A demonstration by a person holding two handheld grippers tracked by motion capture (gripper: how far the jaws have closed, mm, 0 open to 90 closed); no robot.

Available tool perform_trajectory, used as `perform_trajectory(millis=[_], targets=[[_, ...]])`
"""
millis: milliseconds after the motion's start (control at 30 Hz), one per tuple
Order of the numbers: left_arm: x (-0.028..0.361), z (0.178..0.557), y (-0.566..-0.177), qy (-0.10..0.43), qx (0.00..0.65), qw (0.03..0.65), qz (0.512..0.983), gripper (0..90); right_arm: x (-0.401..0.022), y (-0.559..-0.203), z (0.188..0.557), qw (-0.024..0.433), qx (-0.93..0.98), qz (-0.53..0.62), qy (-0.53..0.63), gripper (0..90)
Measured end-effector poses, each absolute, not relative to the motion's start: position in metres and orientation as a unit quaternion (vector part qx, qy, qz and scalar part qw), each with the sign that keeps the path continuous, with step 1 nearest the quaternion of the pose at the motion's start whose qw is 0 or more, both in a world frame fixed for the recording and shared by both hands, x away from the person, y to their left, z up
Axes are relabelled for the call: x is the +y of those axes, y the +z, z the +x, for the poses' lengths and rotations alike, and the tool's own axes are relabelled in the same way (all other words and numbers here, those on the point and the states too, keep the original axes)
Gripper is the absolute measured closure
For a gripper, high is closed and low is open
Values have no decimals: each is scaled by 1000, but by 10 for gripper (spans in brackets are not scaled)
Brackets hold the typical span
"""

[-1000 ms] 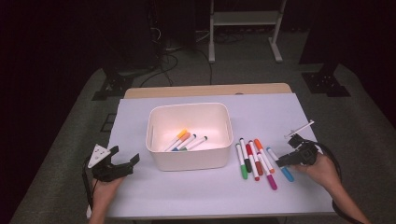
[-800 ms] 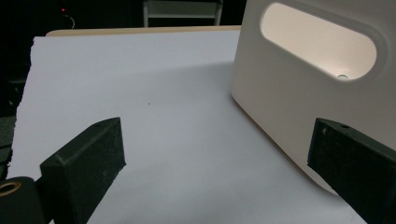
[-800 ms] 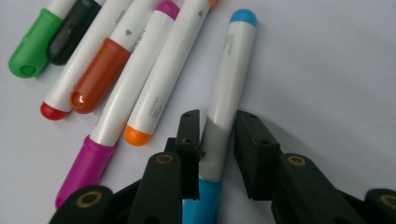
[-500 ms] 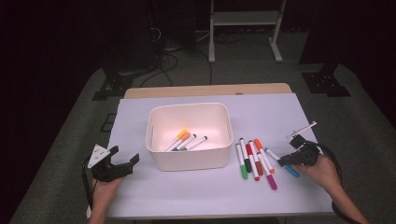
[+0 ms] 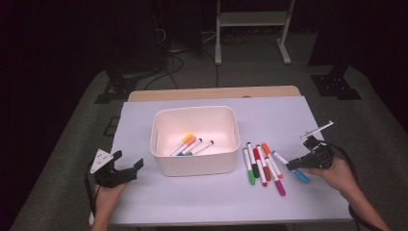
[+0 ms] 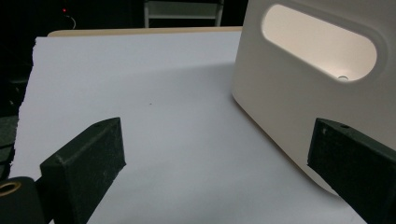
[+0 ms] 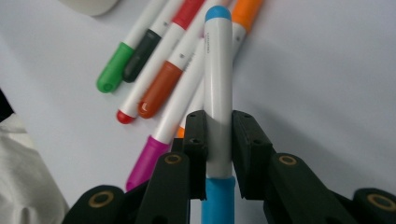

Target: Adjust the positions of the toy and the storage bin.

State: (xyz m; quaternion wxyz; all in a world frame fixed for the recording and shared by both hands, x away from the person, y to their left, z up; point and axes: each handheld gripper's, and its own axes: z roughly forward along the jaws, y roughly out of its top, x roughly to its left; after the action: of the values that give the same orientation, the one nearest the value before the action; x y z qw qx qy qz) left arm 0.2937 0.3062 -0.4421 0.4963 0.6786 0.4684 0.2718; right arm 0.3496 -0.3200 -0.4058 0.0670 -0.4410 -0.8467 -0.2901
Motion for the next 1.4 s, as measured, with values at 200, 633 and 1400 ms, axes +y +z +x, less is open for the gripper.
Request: perform_trajectory(millis=[200, 633, 1400], targets=[[306, 294, -442, 272, 468, 496, 679, 27, -309, -381, 350, 71, -853, -413, -310, 755], [306, 294, -442, 271, 468, 497, 679, 26, -269, -318, 355, 83, -869, -346, -343, 755], [306, 295, -442, 269, 468, 500, 677, 26, -187, -246, 377, 99, -901, -264, -329, 755]])
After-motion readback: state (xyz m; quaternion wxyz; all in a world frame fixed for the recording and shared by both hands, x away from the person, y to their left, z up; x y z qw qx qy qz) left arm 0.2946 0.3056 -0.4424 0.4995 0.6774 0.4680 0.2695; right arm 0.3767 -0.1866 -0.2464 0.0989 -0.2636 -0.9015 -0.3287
